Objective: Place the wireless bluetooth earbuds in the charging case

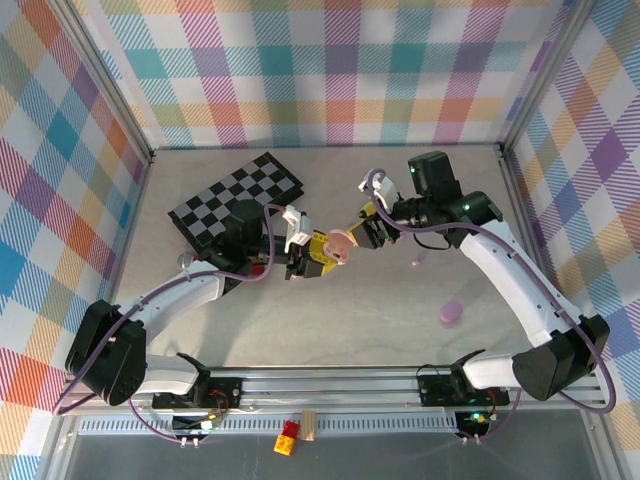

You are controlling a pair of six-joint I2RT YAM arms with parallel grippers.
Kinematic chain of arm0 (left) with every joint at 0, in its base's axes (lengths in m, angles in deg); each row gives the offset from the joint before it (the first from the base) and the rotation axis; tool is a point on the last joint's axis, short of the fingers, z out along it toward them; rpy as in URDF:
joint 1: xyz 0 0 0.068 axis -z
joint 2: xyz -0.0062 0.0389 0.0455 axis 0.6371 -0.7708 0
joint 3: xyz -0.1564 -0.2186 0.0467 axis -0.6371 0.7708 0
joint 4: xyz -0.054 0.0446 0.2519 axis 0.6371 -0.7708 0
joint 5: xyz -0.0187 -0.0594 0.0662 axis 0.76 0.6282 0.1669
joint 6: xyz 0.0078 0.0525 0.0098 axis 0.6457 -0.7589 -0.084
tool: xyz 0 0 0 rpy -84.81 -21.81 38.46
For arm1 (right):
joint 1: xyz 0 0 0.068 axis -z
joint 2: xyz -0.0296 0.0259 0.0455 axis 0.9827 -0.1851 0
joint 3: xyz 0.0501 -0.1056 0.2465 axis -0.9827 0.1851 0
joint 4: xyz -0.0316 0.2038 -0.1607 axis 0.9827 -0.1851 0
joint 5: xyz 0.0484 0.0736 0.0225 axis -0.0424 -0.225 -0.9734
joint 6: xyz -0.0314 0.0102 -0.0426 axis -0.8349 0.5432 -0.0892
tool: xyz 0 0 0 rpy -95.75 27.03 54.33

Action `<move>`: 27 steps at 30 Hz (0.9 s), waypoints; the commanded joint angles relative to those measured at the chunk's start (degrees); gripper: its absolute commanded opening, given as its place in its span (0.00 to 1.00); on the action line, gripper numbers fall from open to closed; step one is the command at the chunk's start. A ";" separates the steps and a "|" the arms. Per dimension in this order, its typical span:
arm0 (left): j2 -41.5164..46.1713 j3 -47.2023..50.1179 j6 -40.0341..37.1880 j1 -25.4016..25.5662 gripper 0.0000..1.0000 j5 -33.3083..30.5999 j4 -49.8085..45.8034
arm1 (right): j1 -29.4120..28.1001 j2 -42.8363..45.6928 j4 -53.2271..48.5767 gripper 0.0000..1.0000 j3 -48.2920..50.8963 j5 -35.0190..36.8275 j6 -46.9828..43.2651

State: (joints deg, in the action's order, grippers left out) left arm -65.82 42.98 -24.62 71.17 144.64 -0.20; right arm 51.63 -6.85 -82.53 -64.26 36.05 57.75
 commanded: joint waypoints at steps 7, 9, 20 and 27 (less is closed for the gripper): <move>-0.54 4.37 8.45 -4.26 0.37 1.13 16.15 | 1.89 5.84 11.17 0.63 4.52 -4.93 9.47; -0.80 5.45 11.45 -5.94 0.37 1.12 21.06 | 3.78 6.31 16.16 0.63 7.01 -3.26 15.89; -10.08 9.11 33.76 -15.85 0.37 0.39 56.43 | 6.74 -5.41 37.14 0.65 21.11 5.42 49.89; -8.57 10.41 31.91 -18.03 0.37 -2.28 56.41 | -1.19 -18.55 44.32 0.63 21.82 8.99 60.45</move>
State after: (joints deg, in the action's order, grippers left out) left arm -75.94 52.55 6.37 54.41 143.11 50.66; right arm 53.92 -22.26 -44.87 -42.06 43.61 109.71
